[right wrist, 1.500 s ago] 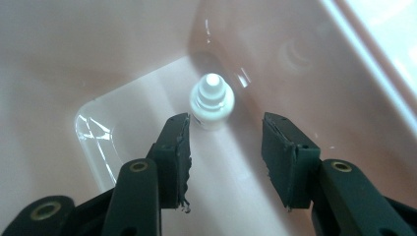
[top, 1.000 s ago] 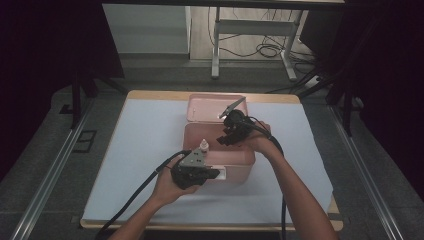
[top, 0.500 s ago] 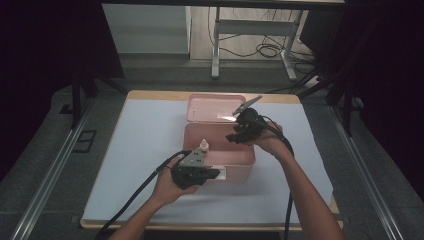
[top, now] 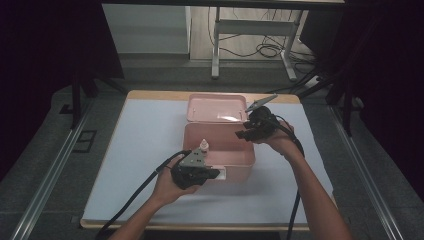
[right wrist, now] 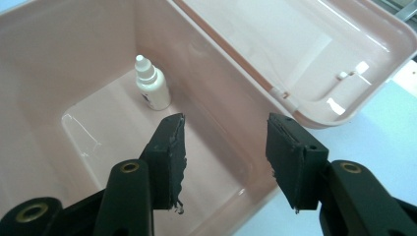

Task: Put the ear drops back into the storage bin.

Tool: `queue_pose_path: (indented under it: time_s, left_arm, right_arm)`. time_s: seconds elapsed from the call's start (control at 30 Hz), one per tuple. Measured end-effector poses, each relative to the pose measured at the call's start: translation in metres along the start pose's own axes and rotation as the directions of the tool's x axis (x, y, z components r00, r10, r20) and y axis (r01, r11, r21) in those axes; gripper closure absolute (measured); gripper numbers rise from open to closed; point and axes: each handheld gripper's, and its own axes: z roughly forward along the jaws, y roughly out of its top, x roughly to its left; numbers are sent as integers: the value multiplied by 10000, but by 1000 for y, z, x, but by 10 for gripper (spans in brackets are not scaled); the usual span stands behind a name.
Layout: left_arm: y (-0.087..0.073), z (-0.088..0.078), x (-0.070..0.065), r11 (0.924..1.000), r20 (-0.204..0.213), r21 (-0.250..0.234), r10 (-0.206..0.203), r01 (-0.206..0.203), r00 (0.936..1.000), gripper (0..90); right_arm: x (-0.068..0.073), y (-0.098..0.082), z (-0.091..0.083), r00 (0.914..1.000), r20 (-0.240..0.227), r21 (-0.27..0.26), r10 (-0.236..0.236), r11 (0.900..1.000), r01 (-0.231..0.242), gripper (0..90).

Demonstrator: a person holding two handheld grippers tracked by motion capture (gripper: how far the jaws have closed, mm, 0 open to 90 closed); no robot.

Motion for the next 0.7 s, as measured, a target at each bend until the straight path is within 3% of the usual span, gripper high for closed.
queue_pose_path:
  time_s: [0.23, 0.7]
  left_arm:
    - [0, 0, 0, 10000, 6, -18, -17, 17, 10000, 900]
    - [0, 0, 0, 10000, 26, -10, -32, 32, 10000, 900]
  right_arm:
    - [-6, -1, -5, 9998, 153, -209, 151, 9997, -147, 492]
    - [-25, 0, -9, 9947, 381, -523, 960, 9942, -939, 495]
